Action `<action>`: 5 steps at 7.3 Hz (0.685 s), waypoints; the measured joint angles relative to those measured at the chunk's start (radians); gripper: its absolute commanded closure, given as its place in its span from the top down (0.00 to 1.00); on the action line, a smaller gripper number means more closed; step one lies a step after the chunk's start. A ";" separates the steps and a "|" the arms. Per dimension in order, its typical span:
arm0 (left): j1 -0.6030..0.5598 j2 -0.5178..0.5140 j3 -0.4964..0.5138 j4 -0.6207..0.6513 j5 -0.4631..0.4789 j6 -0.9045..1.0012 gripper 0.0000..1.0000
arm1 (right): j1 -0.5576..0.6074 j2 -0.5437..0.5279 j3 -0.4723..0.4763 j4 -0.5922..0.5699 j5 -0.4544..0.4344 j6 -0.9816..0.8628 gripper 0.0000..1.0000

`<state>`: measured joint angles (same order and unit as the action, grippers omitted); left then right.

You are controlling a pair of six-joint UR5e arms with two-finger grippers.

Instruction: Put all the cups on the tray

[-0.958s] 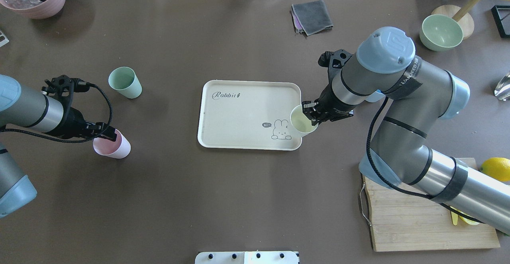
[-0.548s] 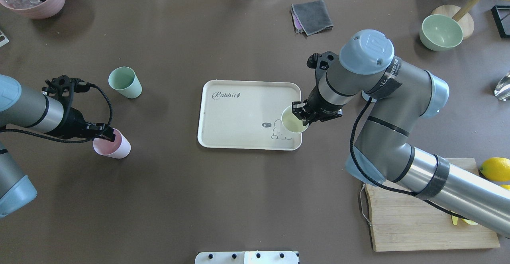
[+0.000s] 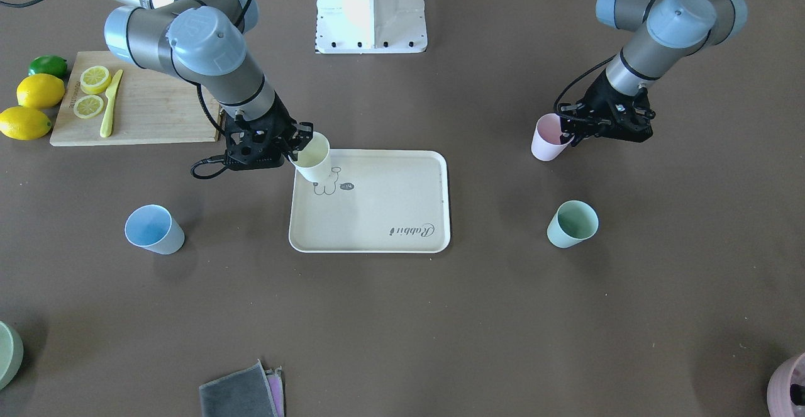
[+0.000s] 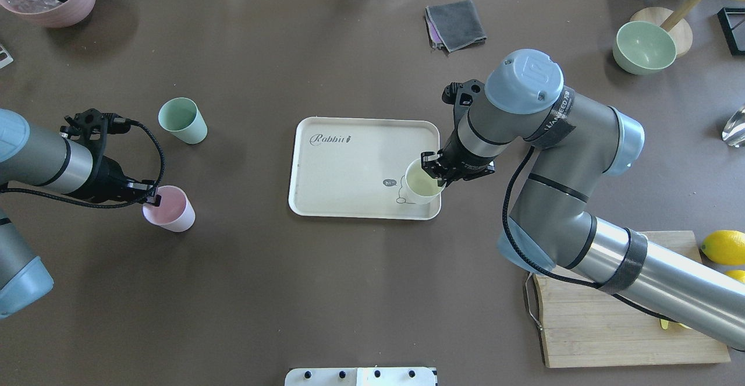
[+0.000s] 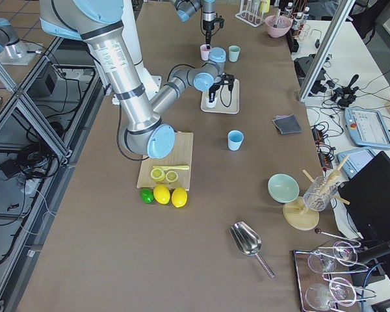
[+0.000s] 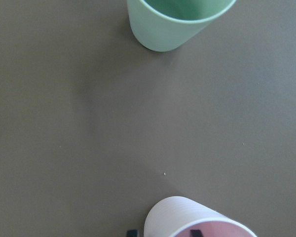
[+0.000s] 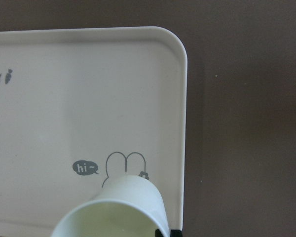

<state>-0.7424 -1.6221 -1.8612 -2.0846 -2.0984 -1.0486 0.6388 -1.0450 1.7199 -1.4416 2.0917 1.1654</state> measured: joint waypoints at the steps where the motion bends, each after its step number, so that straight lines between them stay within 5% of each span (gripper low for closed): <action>1: 0.000 -0.005 -0.009 0.002 -0.001 -0.042 0.00 | 0.001 0.001 0.004 0.000 0.000 0.002 1.00; 3: -0.003 -0.021 -0.038 0.032 -0.008 -0.073 0.00 | 0.014 0.001 0.031 -0.009 0.011 0.005 1.00; 5: -0.005 -0.153 -0.052 0.186 -0.010 -0.109 0.00 | 0.041 -0.003 0.051 -0.014 0.038 0.004 1.00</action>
<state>-0.7476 -1.7754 -1.9131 -1.8984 -2.1085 -1.1571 0.6794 -1.0484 1.7706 -1.4560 2.1302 1.1691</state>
